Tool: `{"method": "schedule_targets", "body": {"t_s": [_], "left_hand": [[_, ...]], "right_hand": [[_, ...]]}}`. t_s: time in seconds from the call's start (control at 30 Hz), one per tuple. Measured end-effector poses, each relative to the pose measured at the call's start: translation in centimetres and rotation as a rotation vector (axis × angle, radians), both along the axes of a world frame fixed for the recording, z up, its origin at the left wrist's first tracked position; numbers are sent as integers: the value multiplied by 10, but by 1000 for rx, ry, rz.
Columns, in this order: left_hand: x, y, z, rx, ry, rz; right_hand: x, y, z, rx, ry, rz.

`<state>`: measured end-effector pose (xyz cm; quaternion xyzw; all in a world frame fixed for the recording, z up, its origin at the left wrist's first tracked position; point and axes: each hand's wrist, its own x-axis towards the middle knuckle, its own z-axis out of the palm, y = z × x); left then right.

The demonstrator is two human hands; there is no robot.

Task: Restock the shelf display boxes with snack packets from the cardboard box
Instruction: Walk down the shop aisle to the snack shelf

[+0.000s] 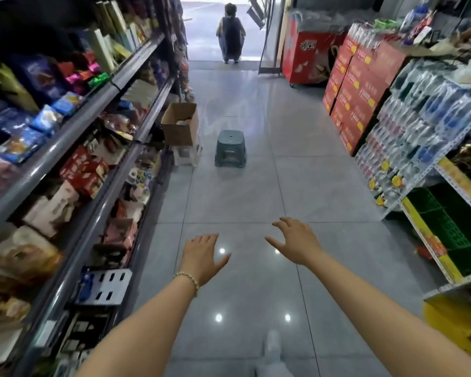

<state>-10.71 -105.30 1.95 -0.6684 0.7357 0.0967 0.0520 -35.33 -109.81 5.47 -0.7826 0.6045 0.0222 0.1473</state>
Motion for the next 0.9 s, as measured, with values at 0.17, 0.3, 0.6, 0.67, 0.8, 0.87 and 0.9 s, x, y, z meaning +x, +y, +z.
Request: {"method": "schedule_targets", "body": {"t_s": [0.17, 0.3, 0.6, 0.67, 0.8, 0.87, 0.9], "left_hand": [[-28, -145, -18, 5, 13, 22], [-53, -248, -19, -2, -2, 88], [-64, -485, -14, 35, -10, 105], [-59, -544, -19, 32, -20, 108], [-44, -661, -26, 54, -5, 121], [-37, -710, -21, 46, -27, 119], [-33, -739, -17, 41, -33, 125]], "right_hand": [[-20, -159, -11, 25, -5, 46], [-37, -269, -6, 99, -7, 79], [-46, -506, -4, 123, -23, 130], [-41, -563, -10, 110, -26, 132], [-28, -681, -12, 106, -23, 117], [-25, -729, -6, 93, -6, 130], [-23, -759, -2, 89, -1, 132]]}}
